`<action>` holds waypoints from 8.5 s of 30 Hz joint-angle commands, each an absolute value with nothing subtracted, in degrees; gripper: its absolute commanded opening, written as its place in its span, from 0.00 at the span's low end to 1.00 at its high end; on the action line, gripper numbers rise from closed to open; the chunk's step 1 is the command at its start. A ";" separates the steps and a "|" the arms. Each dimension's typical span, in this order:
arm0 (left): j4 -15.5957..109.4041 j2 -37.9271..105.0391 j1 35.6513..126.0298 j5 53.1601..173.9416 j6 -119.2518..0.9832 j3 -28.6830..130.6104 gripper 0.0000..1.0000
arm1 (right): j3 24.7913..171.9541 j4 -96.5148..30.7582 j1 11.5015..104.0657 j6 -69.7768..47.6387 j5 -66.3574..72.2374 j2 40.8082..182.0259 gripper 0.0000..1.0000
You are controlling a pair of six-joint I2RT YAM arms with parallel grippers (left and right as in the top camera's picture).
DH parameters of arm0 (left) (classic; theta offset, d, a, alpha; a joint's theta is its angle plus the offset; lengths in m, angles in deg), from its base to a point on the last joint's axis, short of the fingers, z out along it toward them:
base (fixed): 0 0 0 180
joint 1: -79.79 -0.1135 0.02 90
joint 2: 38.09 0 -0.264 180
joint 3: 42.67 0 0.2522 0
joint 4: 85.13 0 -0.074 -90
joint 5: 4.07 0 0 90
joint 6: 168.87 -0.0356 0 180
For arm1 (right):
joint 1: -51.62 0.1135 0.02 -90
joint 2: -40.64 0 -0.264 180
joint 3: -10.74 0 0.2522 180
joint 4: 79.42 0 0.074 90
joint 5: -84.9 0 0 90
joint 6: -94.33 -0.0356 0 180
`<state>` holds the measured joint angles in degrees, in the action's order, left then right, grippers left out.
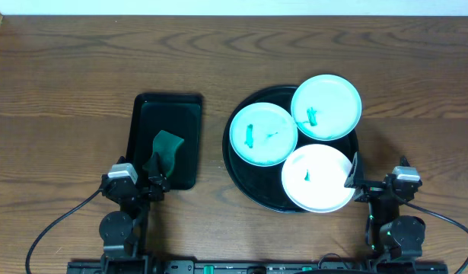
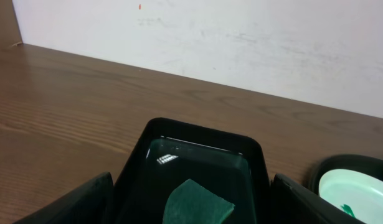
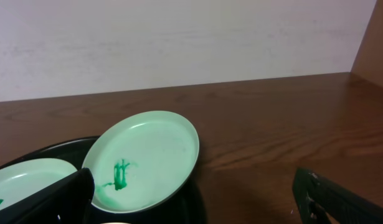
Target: Clean dirty plates on tray and stack at the side
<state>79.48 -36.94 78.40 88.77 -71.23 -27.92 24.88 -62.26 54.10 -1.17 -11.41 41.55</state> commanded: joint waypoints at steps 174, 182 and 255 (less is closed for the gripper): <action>19.00 47.97 71.39 86.32 -68.76 41.59 0.80 | 102.27 -21.39 78.34 -20.53 -4.44 159.78 0.02; 21.78 48.08 71.39 86.30 -71.34 34.33 0.75 | 102.27 -23.14 78.84 -20.51 -4.41 161.87 0.01; 37.67 68.67 78.25 90.99 -83.52 37.65 0.19 | 102.27 -25.63 80.18 -20.27 -2.25 162.18 0.06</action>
